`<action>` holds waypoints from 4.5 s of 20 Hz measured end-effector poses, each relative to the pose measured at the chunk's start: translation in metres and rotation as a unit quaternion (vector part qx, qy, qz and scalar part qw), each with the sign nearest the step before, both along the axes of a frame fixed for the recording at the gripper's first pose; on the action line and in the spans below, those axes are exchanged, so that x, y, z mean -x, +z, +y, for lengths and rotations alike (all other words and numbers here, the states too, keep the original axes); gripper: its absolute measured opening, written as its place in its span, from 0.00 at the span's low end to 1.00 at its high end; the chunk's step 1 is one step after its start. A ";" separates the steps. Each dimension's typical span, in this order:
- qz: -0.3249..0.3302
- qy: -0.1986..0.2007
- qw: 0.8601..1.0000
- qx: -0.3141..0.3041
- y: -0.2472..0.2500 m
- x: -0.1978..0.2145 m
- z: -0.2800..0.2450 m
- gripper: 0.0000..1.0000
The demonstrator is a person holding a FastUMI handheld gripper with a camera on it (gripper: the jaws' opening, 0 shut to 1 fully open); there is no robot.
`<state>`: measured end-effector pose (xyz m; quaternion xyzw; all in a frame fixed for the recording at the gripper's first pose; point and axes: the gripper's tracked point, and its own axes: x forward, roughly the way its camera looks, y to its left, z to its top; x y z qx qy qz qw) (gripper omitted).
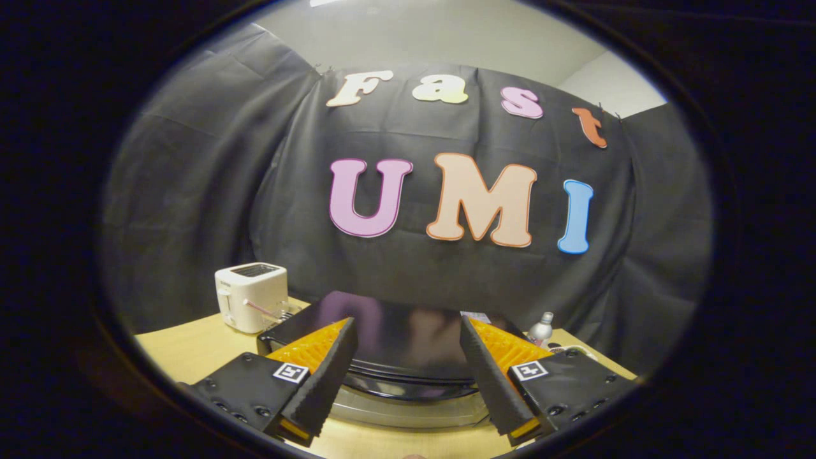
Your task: Open the toaster oven, put the food inside, and close the toaster oven door.
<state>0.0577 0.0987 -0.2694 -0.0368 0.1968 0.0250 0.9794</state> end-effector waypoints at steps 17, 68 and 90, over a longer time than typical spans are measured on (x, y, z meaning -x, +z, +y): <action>0.037 -0.004 0.998 -0.054 -0.035 0.031 -0.006 0.99; 0.144 0.042 0.984 -0.097 -0.112 0.203 -0.002 0.99; 0.065 -0.146 0.987 -0.017 -0.053 0.193 -0.220 0.99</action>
